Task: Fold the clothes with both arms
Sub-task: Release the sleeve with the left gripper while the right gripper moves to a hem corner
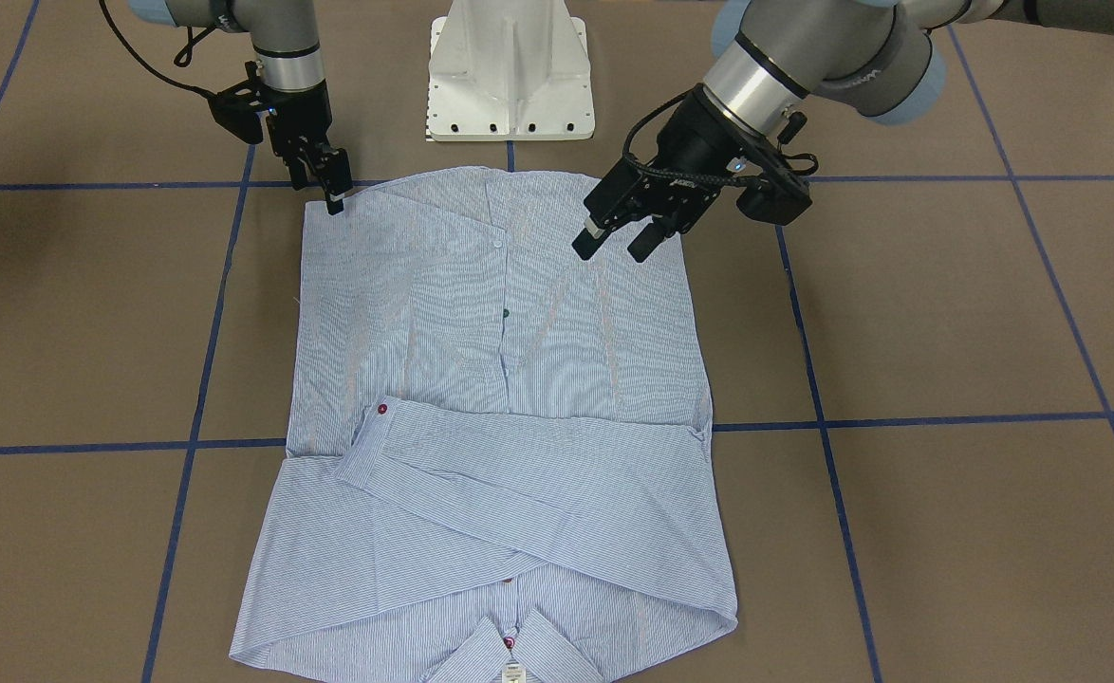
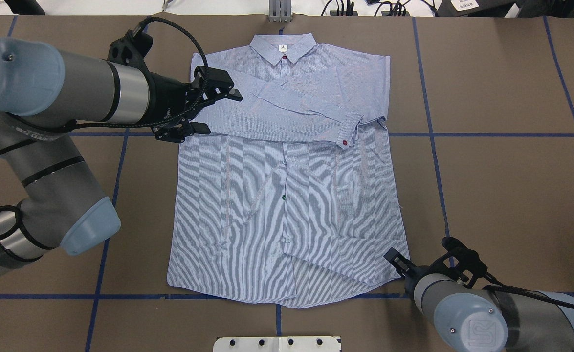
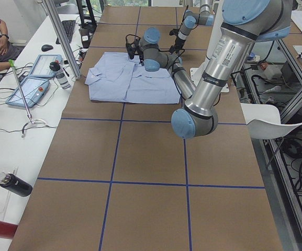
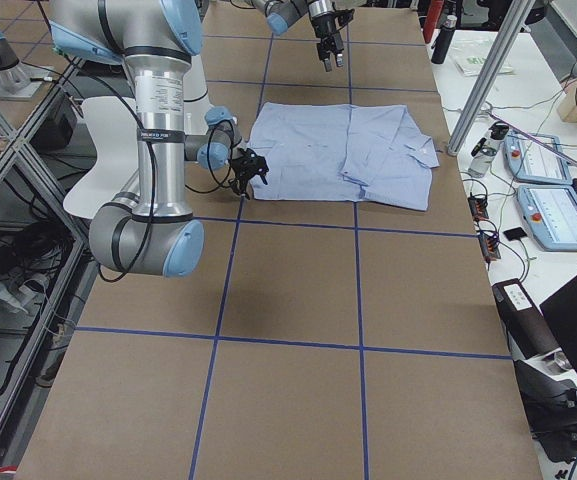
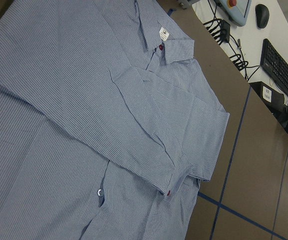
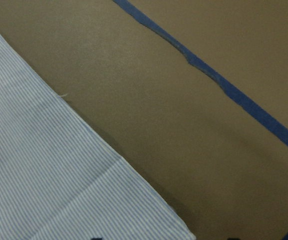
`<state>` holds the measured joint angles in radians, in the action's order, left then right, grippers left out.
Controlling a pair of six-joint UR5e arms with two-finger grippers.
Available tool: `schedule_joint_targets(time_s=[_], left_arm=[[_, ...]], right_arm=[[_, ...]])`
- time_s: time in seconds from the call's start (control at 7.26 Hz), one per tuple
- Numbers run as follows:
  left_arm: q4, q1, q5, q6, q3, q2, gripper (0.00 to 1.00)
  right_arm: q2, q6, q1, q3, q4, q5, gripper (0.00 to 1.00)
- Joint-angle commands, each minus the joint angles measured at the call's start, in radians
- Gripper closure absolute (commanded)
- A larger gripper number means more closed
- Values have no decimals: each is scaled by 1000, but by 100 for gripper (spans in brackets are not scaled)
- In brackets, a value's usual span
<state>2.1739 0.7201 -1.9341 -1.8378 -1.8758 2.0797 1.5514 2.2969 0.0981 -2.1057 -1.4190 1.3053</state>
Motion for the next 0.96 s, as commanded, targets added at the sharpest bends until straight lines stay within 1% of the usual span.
schedule_joint_targets(time_s=[0.0,0.55,0.69,0.83], left_arm=[[-6,-4,1,0,-5,-1,2],[-13,-4,7,0,-9,2,2],[-13,-1,7,0,-16,0,2],[-13,-1,7,0,-17,0,2]], right_arm=[[-1,1,0,7,0,0,22],[3,-2,0,18,0,3,23],[1,-2,0,18,0,5,25],[-2,-4,-1,19,0,6,31]])
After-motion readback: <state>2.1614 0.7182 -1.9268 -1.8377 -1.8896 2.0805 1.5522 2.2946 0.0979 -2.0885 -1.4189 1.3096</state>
